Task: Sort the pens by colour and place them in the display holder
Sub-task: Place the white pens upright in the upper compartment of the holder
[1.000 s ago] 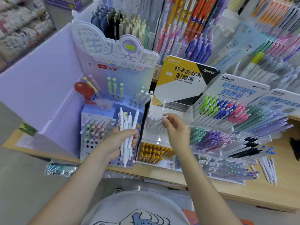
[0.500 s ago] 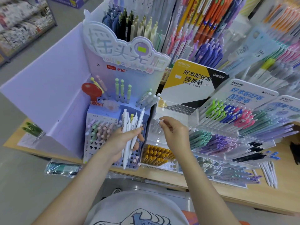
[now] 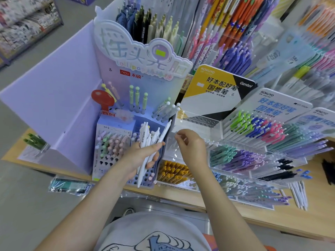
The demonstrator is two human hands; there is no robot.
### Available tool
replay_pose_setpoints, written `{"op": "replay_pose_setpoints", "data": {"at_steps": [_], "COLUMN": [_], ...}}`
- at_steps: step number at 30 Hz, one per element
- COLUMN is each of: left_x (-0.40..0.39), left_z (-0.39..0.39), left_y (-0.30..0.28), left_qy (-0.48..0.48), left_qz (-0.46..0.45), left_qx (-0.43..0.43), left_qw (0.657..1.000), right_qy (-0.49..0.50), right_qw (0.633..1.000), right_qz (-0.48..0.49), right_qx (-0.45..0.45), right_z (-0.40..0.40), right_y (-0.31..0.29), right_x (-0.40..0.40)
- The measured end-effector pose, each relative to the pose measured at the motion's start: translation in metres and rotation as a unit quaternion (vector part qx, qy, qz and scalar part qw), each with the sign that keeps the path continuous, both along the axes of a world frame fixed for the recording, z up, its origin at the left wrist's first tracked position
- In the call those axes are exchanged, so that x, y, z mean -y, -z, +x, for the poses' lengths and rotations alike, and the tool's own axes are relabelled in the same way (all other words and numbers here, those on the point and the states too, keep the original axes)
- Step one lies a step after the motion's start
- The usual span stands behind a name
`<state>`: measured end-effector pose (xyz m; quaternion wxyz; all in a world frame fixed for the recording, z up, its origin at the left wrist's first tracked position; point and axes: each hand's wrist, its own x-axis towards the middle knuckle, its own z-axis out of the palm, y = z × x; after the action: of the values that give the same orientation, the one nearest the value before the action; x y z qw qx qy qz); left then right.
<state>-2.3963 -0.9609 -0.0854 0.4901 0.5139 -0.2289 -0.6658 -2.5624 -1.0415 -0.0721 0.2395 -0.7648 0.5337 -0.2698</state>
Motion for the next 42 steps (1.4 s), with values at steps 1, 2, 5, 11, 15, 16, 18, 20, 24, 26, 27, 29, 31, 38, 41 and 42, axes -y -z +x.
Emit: {"op": "replay_pose_setpoints", "data": {"at_steps": [1, 2, 5, 11, 15, 16, 18, 20, 24, 26, 27, 29, 31, 38, 41, 42], "left_x": [-0.001, -0.001, -0.002, 0.0, -0.002, -0.002, -0.003, -0.005, -0.008, -0.008, -0.008, -0.009, -0.01, -0.014, -0.016, -0.017], "left_z": [0.0, 0.0, -0.003, -0.009, -0.005, -0.006, -0.008, -0.009, -0.009, -0.009, -0.009, -0.011, -0.012, -0.011, -0.011, -0.011], "left_y": [0.0, -0.001, -0.004, -0.007, -0.007, -0.008, -0.009, -0.011, -0.01, -0.009, -0.009, -0.01, -0.011, -0.018, -0.017, -0.016], "left_qy": [0.007, 0.019, 0.081, 0.068, 0.04, 0.037, 0.03, 0.018, -0.004, -0.023, -0.031, -0.039, -0.035, -0.064, -0.053, -0.05], "left_qz": [-0.003, -0.006, -0.014, 0.001, 0.002, -0.001, -0.004, -0.005, -0.007, 0.001, 0.004, 0.005, 0.006, 0.021, 0.032, 0.034], "left_qx": [0.006, 0.014, 0.035, 0.033, 0.017, 0.017, 0.017, -0.013, -0.016, 0.017, 0.02, 0.022, 0.031, -0.016, -0.012, -0.006], "left_qw": [1.0, 1.0, 0.996, 0.997, 0.999, 0.999, 0.999, 1.0, 1.0, 1.0, 0.999, 0.999, 0.999, 0.998, 0.998, 0.998], "right_qy": [0.013, 0.025, 0.03, 0.087, 0.122, 0.115, 0.098, 0.084, 0.046, 0.03, 0.023, 0.005, -0.021, -0.038, -0.058, -0.066], "right_qw": [0.999, 0.995, 0.944, 0.911, 0.917, 0.927, 0.942, 0.953, 0.978, 0.986, 0.989, 0.994, 0.997, 0.999, 0.998, 0.998], "right_qz": [0.017, 0.061, 0.226, 0.225, 0.171, 0.161, 0.146, 0.133, 0.099, 0.083, 0.078, 0.056, 0.025, -0.001, -0.001, 0.002], "right_qx": [0.026, 0.077, 0.239, 0.334, 0.338, 0.32, 0.286, 0.258, 0.177, 0.139, 0.123, 0.089, 0.065, 0.013, -0.015, -0.024], "right_z": [-0.002, -0.002, -0.003, -0.024, -0.047, -0.05, -0.05, -0.048, -0.043, -0.041, -0.041, -0.038, -0.033, -0.032, -0.031, -0.028], "right_y": [-0.004, -0.011, -0.029, -0.036, -0.035, -0.032, -0.025, -0.015, 0.001, 0.005, 0.006, 0.005, 0.001, -0.005, -0.002, -0.001], "right_x": [-0.002, -0.005, -0.013, -0.007, -0.004, -0.005, -0.01, -0.013, -0.014, -0.016, -0.016, -0.016, -0.016, -0.011, -0.012, -0.014]}}
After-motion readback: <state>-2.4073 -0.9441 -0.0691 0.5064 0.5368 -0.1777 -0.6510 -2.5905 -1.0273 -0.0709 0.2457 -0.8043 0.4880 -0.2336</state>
